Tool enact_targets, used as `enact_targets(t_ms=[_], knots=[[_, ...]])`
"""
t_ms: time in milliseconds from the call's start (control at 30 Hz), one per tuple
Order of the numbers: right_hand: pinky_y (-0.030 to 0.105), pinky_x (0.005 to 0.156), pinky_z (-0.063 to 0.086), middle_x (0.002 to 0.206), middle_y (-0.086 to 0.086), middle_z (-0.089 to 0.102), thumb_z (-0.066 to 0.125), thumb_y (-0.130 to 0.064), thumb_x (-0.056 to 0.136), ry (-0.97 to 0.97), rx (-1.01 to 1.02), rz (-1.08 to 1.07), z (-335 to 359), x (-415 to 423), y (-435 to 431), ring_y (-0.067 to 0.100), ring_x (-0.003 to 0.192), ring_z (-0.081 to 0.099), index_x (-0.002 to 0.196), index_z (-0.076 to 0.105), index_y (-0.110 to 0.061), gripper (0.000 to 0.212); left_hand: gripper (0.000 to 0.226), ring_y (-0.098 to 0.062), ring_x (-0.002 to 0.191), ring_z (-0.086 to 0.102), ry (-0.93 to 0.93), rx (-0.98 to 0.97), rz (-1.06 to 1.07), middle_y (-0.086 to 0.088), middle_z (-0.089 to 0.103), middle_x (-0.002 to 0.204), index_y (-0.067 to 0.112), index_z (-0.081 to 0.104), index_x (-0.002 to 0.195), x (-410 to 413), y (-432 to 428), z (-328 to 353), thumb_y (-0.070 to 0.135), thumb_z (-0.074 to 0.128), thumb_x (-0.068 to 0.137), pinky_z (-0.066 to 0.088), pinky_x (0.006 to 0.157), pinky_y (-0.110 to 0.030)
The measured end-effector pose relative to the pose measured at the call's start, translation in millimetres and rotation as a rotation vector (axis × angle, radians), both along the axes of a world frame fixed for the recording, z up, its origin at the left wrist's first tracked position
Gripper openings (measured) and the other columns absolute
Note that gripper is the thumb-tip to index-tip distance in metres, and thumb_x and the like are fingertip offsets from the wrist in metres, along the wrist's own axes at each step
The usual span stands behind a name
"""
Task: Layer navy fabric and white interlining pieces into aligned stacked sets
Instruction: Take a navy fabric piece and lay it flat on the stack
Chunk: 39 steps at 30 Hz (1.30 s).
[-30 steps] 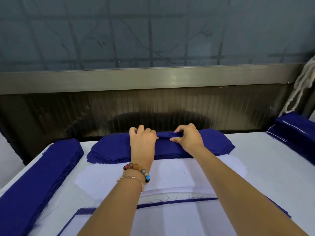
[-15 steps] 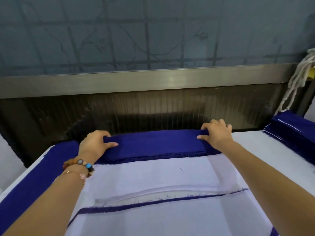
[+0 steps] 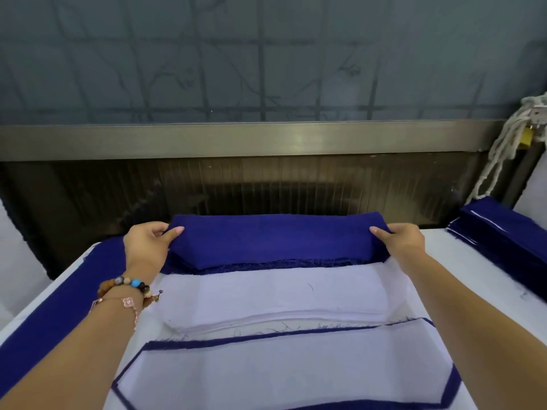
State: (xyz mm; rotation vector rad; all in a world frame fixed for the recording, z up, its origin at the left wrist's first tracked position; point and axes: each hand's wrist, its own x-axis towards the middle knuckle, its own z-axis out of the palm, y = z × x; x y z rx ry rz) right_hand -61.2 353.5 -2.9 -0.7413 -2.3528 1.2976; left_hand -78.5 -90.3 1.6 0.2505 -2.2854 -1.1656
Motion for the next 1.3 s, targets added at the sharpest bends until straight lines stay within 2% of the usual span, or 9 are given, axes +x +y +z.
enact_targets(t_ms=[133, 333, 400, 633, 733, 800, 900, 1100, 1300], knots=[[0.034, 0.07, 0.046, 0.085, 0.003, 0.067, 0.067, -0.034, 0.088, 0.145, -0.065, -0.007, 7.1, 18.2, 3.7, 0.023, 0.08, 0.061, 0.087, 0.066, -0.016, 0.018, 0.015, -0.02, 0.078, 0.065, 0.041, 0.114, -0.028, -0.005, 0.069, 0.082, 0.01, 0.071, 0.093, 20.0, 3.1, 14.4, 0.023, 0.07, 0.087, 0.045, 0.059, -0.02], [0.028, 0.06, 0.041, 0.077, -0.001, 0.064, 0.061, -0.033, 0.092, 0.139, 0.083, 0.091, 6.7, 70.7, 12.0, 0.016, 0.072, 0.058, 0.082, 0.064, -0.015, 0.02, 0.014, -0.016, 0.068, 0.062, 0.038, 0.152, -0.093, -0.003, 0.068, 0.073, 0.012, 0.071, 0.083, 76.2, 0.3, 29.5, 0.026, 0.07, 0.087, 0.045, 0.058, -0.024], [0.027, 0.055, 0.037, 0.07, 0.0, 0.064, 0.064, -0.031, 0.09, 0.102, 0.131, 0.115, 4.8, 94.2, 18.2, 0.019, 0.069, 0.058, 0.072, 0.064, -0.012, 0.026, 0.017, -0.016, 0.065, 0.062, 0.002, 0.202, -0.123, -0.004, 0.069, 0.07, 0.011, 0.072, 0.078, 96.5, -6.0, 25.0, 0.027, 0.073, 0.084, 0.046, 0.058, -0.024], [0.03, 0.058, 0.042, 0.069, 0.003, 0.066, 0.069, -0.032, 0.086, 0.006, 0.136, 0.124, -8.3, 160.2, 18.9, 0.021, 0.068, 0.059, 0.069, 0.065, -0.012, 0.026, 0.027, -0.013, 0.056, 0.051, -0.179, 0.382, -0.128, -0.001, 0.058, 0.053, 0.006, 0.07, 0.061, 154.8, -19.6, -14.3, 0.026, 0.081, 0.076, 0.049, 0.059, -0.027], [0.028, 0.054, 0.039, 0.064, 0.003, 0.065, 0.07, -0.031, 0.086, 0.014, 0.117, 0.137, -16.5, 179.5, 15.4, 0.02, 0.062, 0.058, 0.067, 0.064, -0.01, 0.029, 0.03, -0.019, 0.058, 0.052, -0.186, 0.415, -0.121, -0.012, 0.059, 0.058, 0.002, 0.068, 0.063, 172.1, -21.7, -28.1, 0.025, 0.08, 0.077, 0.047, 0.061, -0.032], [0.028, 0.054, 0.041, 0.066, 0.003, 0.066, 0.068, -0.029, 0.087, 0.041, 0.081, 0.147, -26.0, 189.6, 12.8, 0.02, 0.063, 0.059, 0.069, 0.064, -0.01, 0.027, 0.029, -0.024, 0.059, 0.054, -0.163, 0.36, -0.134, -0.015, 0.062, 0.061, 0.004, 0.068, 0.062, 182.0, -19.4, -37.4, 0.024, 0.078, 0.08, 0.046, 0.064, -0.035], [0.028, 0.055, 0.042, 0.068, 0.002, 0.066, 0.063, -0.023, 0.091, 0.076, 0.129, 0.157, -38.4, 200.5, 9.9, 0.02, 0.066, 0.061, 0.072, 0.062, -0.013, 0.022, 0.024, -0.031, 0.067, 0.064, -0.114, 0.191, -0.139, -0.005, 0.068, 0.062, 0.01, 0.069, 0.062, 191.0, -14.9, -45.1, 0.019, 0.074, 0.084, 0.048, 0.063, -0.033], [0.03, 0.058, 0.041, 0.07, 0.0, 0.064, 0.054, -0.022, 0.095, 0.078, 0.196, 0.12, -43.9, 197.7, 11.5, 0.02, 0.068, 0.058, 0.075, 0.059, -0.015, 0.022, 0.009, -0.025, 0.074, 0.065, -0.047, -0.045, -0.095, -0.005, 0.069, 0.073, 0.006, 0.07, 0.077, 196.5, -5.0, -47.3, 0.009, 0.071, 0.085, 0.051, 0.072, -0.035], [0.03, 0.061, 0.041, 0.076, 0.002, 0.063, 0.046, -0.02, 0.099, 0.036, 0.273, 0.13, -46.2, 194.0, 10.2, 0.019, 0.07, 0.056, 0.08, 0.057, -0.015, 0.022, 0.012, -0.021, 0.077, 0.061, -0.028, -0.115, -0.088, -0.003, 0.067, 0.082, 0.01, 0.068, 0.092, 197.0, -3.6, -50.6, 0.005, 0.057, 0.094, 0.044, 0.071, -0.029]])
